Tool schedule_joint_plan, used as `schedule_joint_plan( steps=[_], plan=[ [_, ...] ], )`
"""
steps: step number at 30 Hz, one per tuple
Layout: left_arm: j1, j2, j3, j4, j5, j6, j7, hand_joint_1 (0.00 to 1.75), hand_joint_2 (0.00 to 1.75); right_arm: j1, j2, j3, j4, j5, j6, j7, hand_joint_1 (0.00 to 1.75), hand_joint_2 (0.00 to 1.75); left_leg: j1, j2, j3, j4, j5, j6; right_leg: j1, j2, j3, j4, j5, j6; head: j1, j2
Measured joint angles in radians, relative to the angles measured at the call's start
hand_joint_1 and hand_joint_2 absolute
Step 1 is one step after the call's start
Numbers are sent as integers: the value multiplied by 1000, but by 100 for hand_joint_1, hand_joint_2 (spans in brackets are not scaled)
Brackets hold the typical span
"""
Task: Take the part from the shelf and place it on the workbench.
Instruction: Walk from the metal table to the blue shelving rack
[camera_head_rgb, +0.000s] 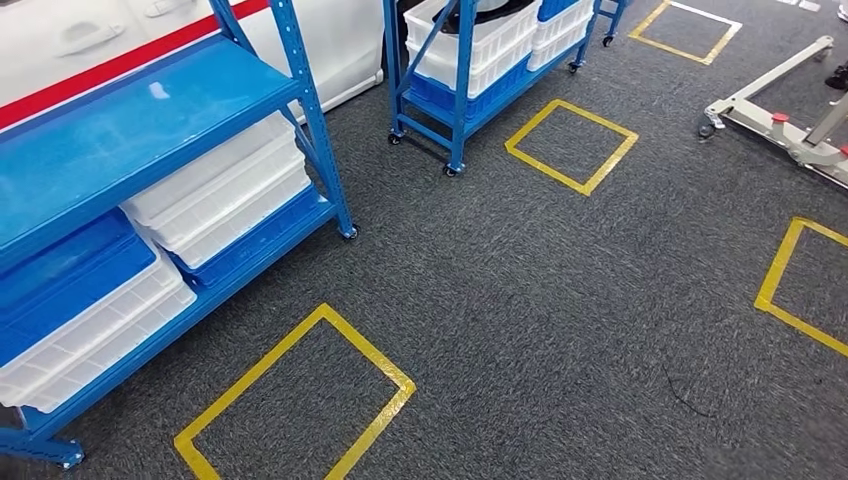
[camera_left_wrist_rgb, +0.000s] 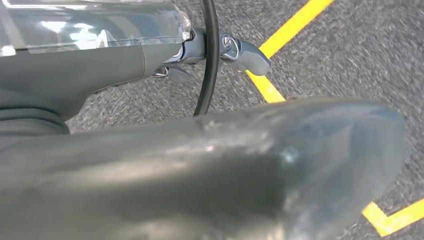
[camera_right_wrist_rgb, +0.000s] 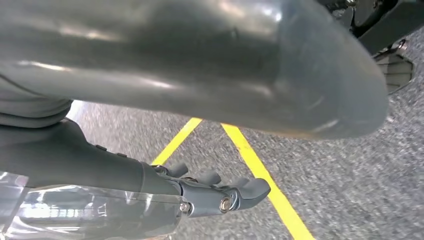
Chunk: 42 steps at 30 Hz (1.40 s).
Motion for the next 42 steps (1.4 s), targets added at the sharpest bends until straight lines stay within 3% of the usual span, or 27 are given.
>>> schedule_joint_plan(
  steps=[2, 3, 5, 7, 8, 10, 11, 12, 13, 14, 16, 17, 19, 21, 23, 25, 27, 28, 29, 30, 32, 34, 36, 37, 39, 40, 42],
  plan=[
    [-2, 0, 0, 0, 0, 0, 0, 0, 0, -1, 0, 0, 0, 0, 0, 0, 0, 0, -6, 34, 55, -109, 39, 11, 3, -19, 10, 1, -9, 11, 0, 0],
    [-2, 0, 0, 0, 0, 0, 0, 0, 0, -2, 0, 0, 0, 1, 0, 0, 0, 0, -9, 43, 63, -130, 41, 18, 5, -26, 14, 0, -12, 16, 0, 0],
    [-1, 1, 0, 0, -2, 0, -1, 0, 0, -7, 0, 0, 0, 3, 0, 0, 0, 0, -12, 26, 64, -134, 41, 31, 5, -41, 21, -4, -14, 28, 0, 0],
    [0, 1, 0, 0, -4, 0, -2, 0, 0, -9, 0, 0, 0, 6, 0, 0, 0, 0, -8, 7, 74, -147, 48, 45, 2, -20, 22, 13, -33, 39, 0, 0],
    [-1, 1, 0, 0, -5, 0, -2, 0, 0, -9, 0, 0, 0, 8, 0, 0, 0, 0, -5, -3, 78, -153, 52, 51, 1, 3, 6, 50, -56, 44, 0, 0],
    [-5, 0, 0, 0, -8, 1, -3, 0, 0, -7, 0, 0, 0, 12, 2, 0, 0, 0, -5, -23, 78, -156, 54, 58, -1, 48, -59, 178, -119, 47, 0, 0],
    [-6, 0, 1, 0, -9, 2, -3, 0, 0, -6, 0, 0, 0, 14, 4, 0, 0, 0, -6, -34, 77, -156, 54, 59, -2, 56, -96, 242, -141, 48, 0, 0],
    [-7, 0, 1, 0, -10, 2, -3, 0, 0, -5, 0, 0, 0, 16, 6, 0, 0, 0, -7, -47, 78, -155, 53, 60, -2, 58, -122, 282, -145, 48, 0, 0],
    [-7, 1, 2, 0, -12, 3, -2, 0, 0, -4, 0, -1, 0, 18, 8, 0, 0, 0, -8, -60, 79, -154, 52, 60, -2, 59, -132, 286, -129, 48, 0, 0],
    [-7, 1, 3, 0, -14, 4, -2, 0, 0, -3, 0, -1, 0, 20, 9, 0, 0, 0, -9, -75, 81, -152, 51, 59, -2, 62, -124, 252, -94, 46, 0, 0],
    [-7, 0, 5, 0, -18, 4, -1, 0, 0, -1, 0, -4, 0, 24, 11, 0, 0, 0, -10, -101, 83, -148, 47, 55, -2, 97, -73, 117, -11, 39, 0, 0],
    [-7, -1, 6, 0, -19, 5, 0, 0, 0, -1, -1, -5, 0, 26, 12, 0, 0, 0, -10, -113, 81, -145, 45, 51, -2, 117, -51, 61, 14, 36, 0, 0],
    [-8, -2, 8, 0, -20, 5, 1, 0, 0, -1, -1, -9, 0, 29, 12, 1, 0, 0, -10, -132, 75, -142, 43, 40, 0, 137, -34, 14, 25, 30, 0, 0],
    [-6, -2, 10, 0, -21, 6, 2, 0, 0, -4, -1, -10, 0, 33, 12, 1, 0, 0, -7, -145, 71, -142, 42, 28, -2, 114, -30, 7, 27, 21, 0, 0],
    [-3, -2, 14, 0, -22, 6, 2, 0, 0, -4, 0, -13, 0, 39, 12, 2, 0, 0, -9, -107, 56, -107, 18, 18, -6, 89, -23, -2, 29, 7, 0, 0],
    [-7, -2, 18, 0, -24, 6, 3, 0, 0, -2, 1, -17, -1, 44, 12, 2, 0, 0, -8, -52, 4, 3, -43, 10, -4, 62, -19, -6, 26, -2, 0, 0],
    [-9, -2, 21, 0, -25, 6, 3, 0, 0, 0, 1, -21, -1, 48, 12, 3, 0, 0, -3, -33, -57, 123, -89, 2, -1, 32, -17, -5, 22, -4, 0, 0],
    [-8, -2, 22, 0, -25, 6, 3, 0, 0, 0, 1, -22, -1, 49, 12, 3, 0, 0, -1, -29, -66, 140, -85, -1, -1, 17, -14, -4, 19, -4, 0, 0],
    [-6, -2, 23, 0, -26, 6, 3, 0, 0, -1, 1, -23, -1, 49, 12, 3, 0, 0, 0, -25, -55, 117, -61, -3, -1, 4, -11, -4, 16, -2, 0, 0],
    [-5, -1, 24, 0, -26, 6, 3, 0, 0, -1, 1, -23, -1, 50, 12, 4, 0, 0, 1, -16, -23, 56, -24, -2, -1, -9, -5, -4, 12, 0, 0, 0],
    [-5, -1, 24, 0, -27, 6, 3, 0, 0, -1, 1, -24, -1, 50, 12, 4, 0, 0, -3, 31, 46, -80, 30, 6, 2, -32, 6, -3, 2, 8, 0, 0],
    [-7, -1, 25, 0, -28, 6, 3, 0, 0, -3, 1, -24, -1, 51, 12, 6, 0, 0, -10, 57, 71, -135, 40, 20, 6, -52, 14, -3, -5, 19, 0, 0],
    [-6, -1, 25, 0, -30, 5, 3, 0, 0, -9, 1, -24, -1, 54, 12, 9, 0, 0, -10, 34, 70, -138, 42, 32, 8, -70, 21, -5, -9, 30, 0, 0],
    [-5, -1, 26, 0, -30, 5, 4, 0, 0, -11, 1, -25, -1, 55, 12, 11, 0, 0, -8, 23, 73, -143, 45, 38, 6, -59, 24, 1, -17, 36, 0, 0],
    [-5, -1, 26, 0, -31, 5, 4, 0, 0, -11, 1, -25, -2, 58, 13, 12, 0, 0, -2, -1, 79, -153, 53, 52, 2, -3, 0, 65, -62, 45, 1, 0],
    [-7, -1, 26, 0, -31, 4, 5, 0, 0, -10, 1, -27, -2, 60, 13, 13, 0, 0, -2, -13, 77, -154, 55, 56, -1, 31, -29, 129, -96, 47, 1, 0],
    [-9, -1, 27, 0, -31, 3, 5, 0, 0, -8, 2, -30, -2, 62, 13, 13, 0, 0, -2, -40, 74, -153, 57, 59, -2, 57, -100, 261, -147, 49, 1, 0]
  ],
)
